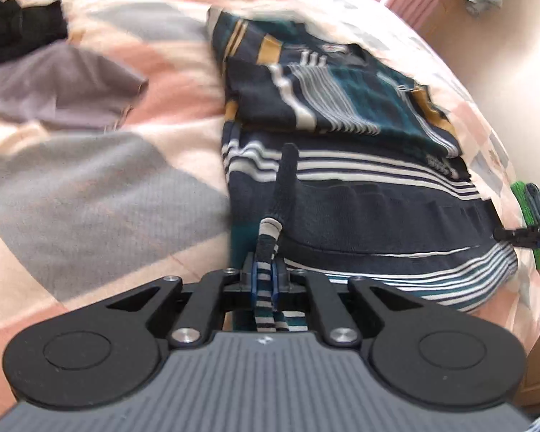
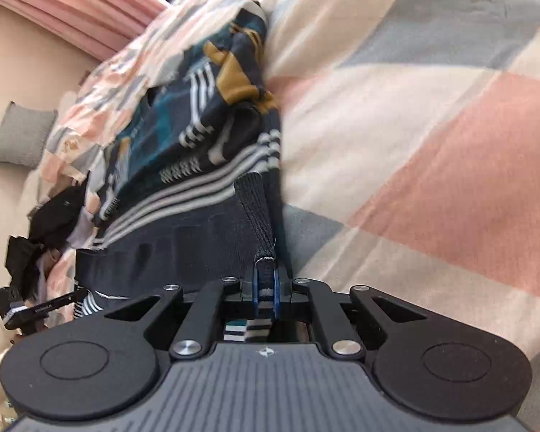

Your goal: Fold clothes

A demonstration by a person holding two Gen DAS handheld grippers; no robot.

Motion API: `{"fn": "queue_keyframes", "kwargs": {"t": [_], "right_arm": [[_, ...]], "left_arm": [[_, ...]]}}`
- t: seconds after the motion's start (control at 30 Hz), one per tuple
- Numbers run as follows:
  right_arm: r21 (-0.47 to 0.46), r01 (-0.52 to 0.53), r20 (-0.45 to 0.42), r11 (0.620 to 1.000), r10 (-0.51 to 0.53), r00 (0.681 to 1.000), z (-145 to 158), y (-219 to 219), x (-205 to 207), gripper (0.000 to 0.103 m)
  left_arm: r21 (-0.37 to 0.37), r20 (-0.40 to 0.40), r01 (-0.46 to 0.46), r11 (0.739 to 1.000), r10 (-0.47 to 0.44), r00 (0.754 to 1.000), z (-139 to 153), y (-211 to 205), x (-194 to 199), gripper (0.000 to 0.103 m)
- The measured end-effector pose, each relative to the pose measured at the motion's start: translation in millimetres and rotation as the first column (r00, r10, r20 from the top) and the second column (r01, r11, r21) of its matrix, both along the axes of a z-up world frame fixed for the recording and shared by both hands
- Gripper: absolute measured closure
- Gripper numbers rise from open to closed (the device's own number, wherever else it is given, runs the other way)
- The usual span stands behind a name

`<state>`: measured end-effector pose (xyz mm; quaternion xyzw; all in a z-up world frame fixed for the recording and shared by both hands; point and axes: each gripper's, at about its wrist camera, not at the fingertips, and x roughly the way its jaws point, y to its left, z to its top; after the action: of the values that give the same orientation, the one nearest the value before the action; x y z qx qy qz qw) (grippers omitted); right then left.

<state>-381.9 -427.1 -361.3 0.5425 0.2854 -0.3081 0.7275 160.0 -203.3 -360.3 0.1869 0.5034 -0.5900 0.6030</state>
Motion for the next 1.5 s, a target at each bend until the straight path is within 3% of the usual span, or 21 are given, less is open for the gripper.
{"fn": "queue_keyframes", "kwargs": {"t": [0.1,0.17,0.2,0.23,0.3,0.47,0.63,0.87,0.97,1.07,1.17,1.23,1.33,1.4,1.47,1.5], "right_arm": [[-0.036,0.007,0.011,0.999,-0.007,1.0,8.2,-1.0,2.9,0.079],[-0.08,0.003,-0.014,0.997,-0.004,1.0,14.0,0.0,5.5,0.074],[-0.094,-0.003,-0.016,0.996,0.001,1.0,15.0,0.3,5.7,0.082],[-0.108,-0.004,-0.025,0.994,0.002,1.0,15.4,1.1,6.3,0.088],[-0.133,-0.01,-0.057,0.991,0.002,0.998,15.3,3.2,7.4,0.092],[-0.207,-0.009,-0.068,0.978,-0.005,0.998,18.5,8.5,12.3,0.093],[-0.219,-0.006,-0.118,0.976,-0.02,0.993,12.4,8.1,16.6,0.094],[-0.308,0.013,-0.123,0.951,-0.053,0.991,16.6,16.4,19.3,0.095],[-0.293,-0.008,-0.178,0.956,-0.046,0.983,7.7,15.6,26.4,0.095],[-0.3,-0.017,-0.224,0.954,-0.054,0.973,17.9,13.2,32.4,0.092],[-0.426,-0.086,-0.306,0.9,-0.054,0.951,43.5,28.2,38.9,0.075],[-0.507,-0.142,-0.322,0.85,-0.035,0.946,56.7,44.2,42.0,0.075],[-0.548,-0.246,-0.327,0.799,0.067,0.943,56.8,66.3,49.9,0.076],[-0.512,-0.328,-0.384,0.794,0.129,0.914,41.1,71.8,59.1,0.077],[-0.475,-0.374,-0.45,0.796,0.146,0.881,23.7,69.2,63.1,0.08],[-0.481,-0.376,-0.45,0.792,0.146,0.881,21.8,68.3,61.7,0.085]], "left_arm": [[0.004,-0.013,-0.014,1.0,0.014,1.0,-0.2,-2.0,-0.5,0.092],[-0.017,-0.031,-0.044,0.999,0.044,0.999,2.6,-1.6,0.9,0.087],[-0.019,-0.021,-0.046,0.999,0.046,0.999,2.9,-1.7,-0.6,0.087],[-0.021,-0.012,-0.048,0.999,0.048,0.999,3.2,-1.7,-2.1,0.099],[-0.028,0.012,-0.054,0.998,0.055,0.998,4.0,0.2,-5.6,0.098],[-0.089,0.075,-0.094,0.992,0.1,0.992,10.8,19.6,-16.1,0.098],[-0.047,0.105,-0.114,0.992,0.118,0.987,-0.9,13.8,-18.2,0.094],[-0.091,0.155,-0.164,0.982,0.176,0.972,4.2,24.6,-29.1,0.094],[-0.065,0.17,-0.184,0.981,0.193,0.966,-3.1,20.2,-30.5,0.091],[-0.042,0.17,-0.205,0.978,0.209,0.963,-0.8,15.5,-26.6,0.085],[-0.07,0.165,-0.232,0.97,0.241,0.956,18.0,26.0,-23.2,0.077],[-0.1,0.206,-0.218,0.971,0.234,0.95,34.5,34.8,-30.7,0.078],[-0.142,0.29,-0.147,0.979,0.183,0.939,47.2,41.0,-51.3,0.081],[-0.107,0.33,-0.111,0.988,0.14,0.933,39.1,35.7,-59.8,0.08],[-0.013,0.384,-0.118,0.993,0.114,0.916,19.0,25.7,-57.0,0.078],[0.004,0.387,-0.135,0.991,0.122,0.914,14.0,24.9,-51.7,0.07]]}}
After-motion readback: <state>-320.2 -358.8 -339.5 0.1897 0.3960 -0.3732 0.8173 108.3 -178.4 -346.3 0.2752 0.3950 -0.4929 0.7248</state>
